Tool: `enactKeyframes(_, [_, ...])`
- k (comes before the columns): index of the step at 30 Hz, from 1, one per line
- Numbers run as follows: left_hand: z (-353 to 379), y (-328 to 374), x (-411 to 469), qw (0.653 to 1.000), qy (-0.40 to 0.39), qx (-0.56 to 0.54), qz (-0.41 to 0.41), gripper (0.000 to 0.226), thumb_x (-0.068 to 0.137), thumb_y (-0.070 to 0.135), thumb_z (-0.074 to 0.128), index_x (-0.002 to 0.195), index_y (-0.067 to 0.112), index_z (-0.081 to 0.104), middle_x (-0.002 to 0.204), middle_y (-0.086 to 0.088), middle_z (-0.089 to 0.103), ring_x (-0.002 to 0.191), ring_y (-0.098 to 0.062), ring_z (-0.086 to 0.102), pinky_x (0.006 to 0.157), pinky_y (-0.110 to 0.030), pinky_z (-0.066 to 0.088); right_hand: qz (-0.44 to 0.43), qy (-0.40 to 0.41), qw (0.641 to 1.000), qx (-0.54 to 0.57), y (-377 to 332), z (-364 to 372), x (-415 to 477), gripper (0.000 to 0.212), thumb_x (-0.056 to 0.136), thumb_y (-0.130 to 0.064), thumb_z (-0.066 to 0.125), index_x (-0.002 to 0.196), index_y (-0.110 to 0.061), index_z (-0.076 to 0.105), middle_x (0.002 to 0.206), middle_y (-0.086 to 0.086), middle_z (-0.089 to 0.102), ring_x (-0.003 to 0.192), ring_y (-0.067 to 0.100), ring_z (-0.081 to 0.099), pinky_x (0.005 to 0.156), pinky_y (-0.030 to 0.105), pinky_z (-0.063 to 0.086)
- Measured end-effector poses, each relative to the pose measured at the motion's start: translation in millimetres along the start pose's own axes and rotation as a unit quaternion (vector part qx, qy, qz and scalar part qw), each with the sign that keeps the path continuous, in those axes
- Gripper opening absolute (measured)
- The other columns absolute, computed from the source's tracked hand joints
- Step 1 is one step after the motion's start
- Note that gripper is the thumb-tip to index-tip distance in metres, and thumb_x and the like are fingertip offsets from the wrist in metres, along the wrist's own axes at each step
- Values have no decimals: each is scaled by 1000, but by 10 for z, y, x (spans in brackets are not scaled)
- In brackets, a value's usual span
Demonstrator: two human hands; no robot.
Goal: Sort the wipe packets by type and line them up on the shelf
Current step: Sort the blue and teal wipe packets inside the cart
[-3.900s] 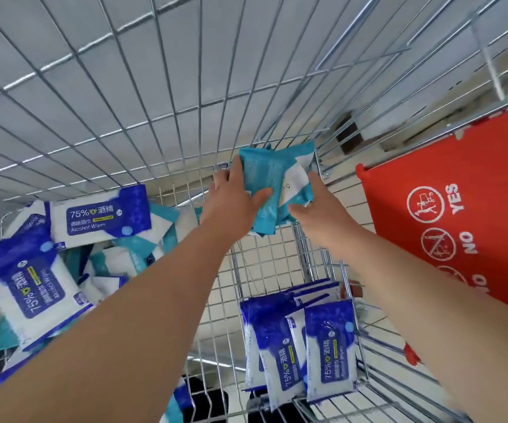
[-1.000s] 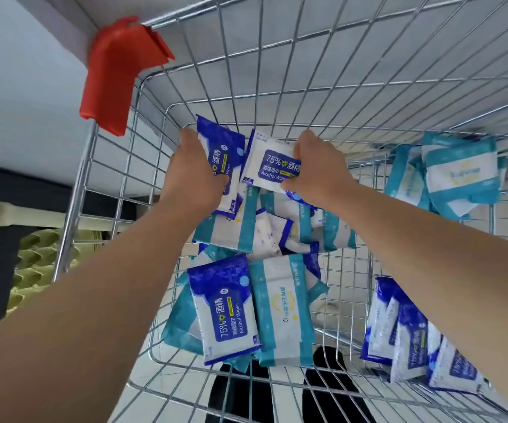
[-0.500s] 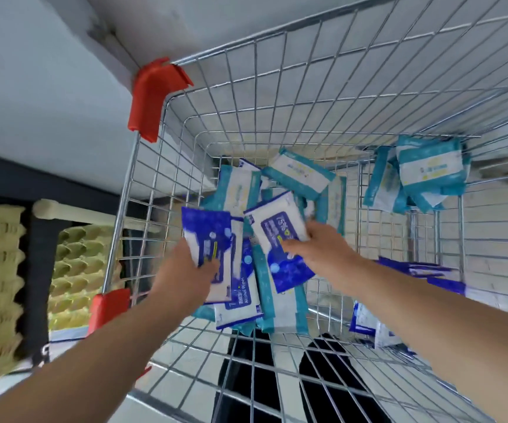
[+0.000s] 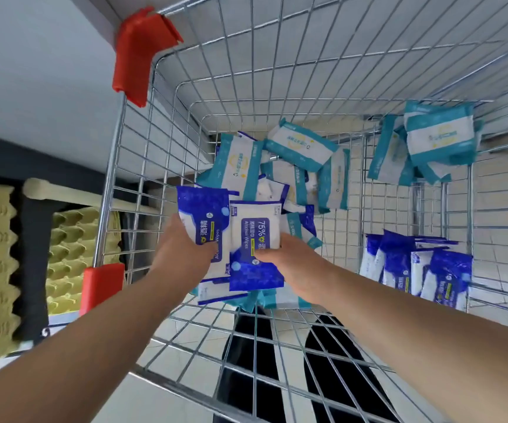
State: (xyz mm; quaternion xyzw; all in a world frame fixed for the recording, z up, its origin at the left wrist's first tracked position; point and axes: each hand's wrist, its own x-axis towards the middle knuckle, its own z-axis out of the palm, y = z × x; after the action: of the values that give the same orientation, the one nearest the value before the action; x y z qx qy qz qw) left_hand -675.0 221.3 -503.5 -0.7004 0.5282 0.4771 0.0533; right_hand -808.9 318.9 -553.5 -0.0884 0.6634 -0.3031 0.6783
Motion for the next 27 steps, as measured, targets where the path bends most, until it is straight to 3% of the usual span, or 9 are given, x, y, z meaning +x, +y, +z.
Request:
enactKeyframes(4, [0, 59, -123, 1000, -21, -9, 14, 37, 85, 9, 69, 106, 21, 42, 85, 6, 60, 67, -8, 61, 49, -24, 45, -7, -47, 998, 48, -15, 20, 37, 30, 89, -6, 55, 115, -18, 65, 114, 5, 70, 111, 22, 62, 104, 46, 42])
enactKeyframes(8, [-40, 179, -263, 997, -69, -37, 2, 43, 83, 10, 72, 115, 22, 46, 100, -2, 69, 80, -21, 70, 68, -41, 58, -7, -84, 994, 71, -79, -192, -86, 33, 90, -4, 53, 120, -15, 62, 118, 8, 68, 114, 27, 61, 105, 50, 42])
enactKeyframes(10, [4, 310, -356, 992, -111, -54, 7, 44, 84, 9, 70, 117, 24, 46, 101, -1, 70, 83, -21, 71, 68, -39, 57, -6, -91, 993, 75, -102, -414, -198, 33, 90, -3, 54, 120, -13, 61, 117, 9, 68, 112, 28, 63, 104, 51, 43])
enactKeyframes(15, [441, 699, -560, 968, -231, -65, 71, 52, 86, 3, 66, 123, 28, 39, 96, 5, 74, 83, -13, 72, 66, -26, 53, -12, 1, 999, 51, -5, -1185, -615, 50, 81, 2, 64, 125, -18, 55, 106, 7, 72, 104, 28, 66, 100, 48, 44])
enactKeyframes(18, [907, 880, -655, 952, -283, -57, 103, 59, 85, 2, 67, 120, 37, 36, 95, 8, 72, 80, -4, 70, 72, -22, 57, -5, 43, 997, 56, 115, -1682, -892, 59, 76, 3, 68, 124, -27, 51, 104, 9, 72, 100, 32, 65, 99, 57, 40])
enactKeyframes(21, [1452, 971, -763, 935, -333, -36, 114, 63, 84, 1, 68, 123, 34, 31, 106, 3, 69, 93, -14, 69, 86, -33, 56, 18, 103, 993, 47, 272, -2118, -1068, 64, 69, 5, 71, 122, -27, 53, 102, 11, 72, 101, 37, 66, 98, 59, 44])
enactKeyframes(24, [1961, 954, -842, 927, -348, 20, 139, 62, 84, 1, 66, 121, 31, 26, 108, -1, 65, 86, -16, 66, 72, -22, 54, 48, 171, 984, 7, 494, -2438, -1152, 59, 71, 8, 68, 121, -20, 55, 97, 11, 72, 89, 31, 68, 87, 46, 53])
enactKeyframes(25, [2108, 930, -859, 924, -349, 52, 146, 63, 85, 3, 65, 126, 28, 25, 105, -3, 64, 80, -18, 65, 65, -25, 54, 64, 182, 981, -6, 557, -2518, -1181, 49, 77, 11, 63, 117, -17, 57, 95, 12, 71, 79, 25, 67, 74, 36, 55])
enactKeyframes(27, [2357, 834, -858, 917, -355, 119, 136, 66, 90, 9, 61, 138, 21, 17, 86, -5, 60, 61, -17, 57, 49, -24, 46, 88, 185, 977, -65, 721, -2621, -1180, 29, 84, 10, 53, 105, -7, 63, 83, 11, 69, 58, 13, 58, 50, 20, 42])
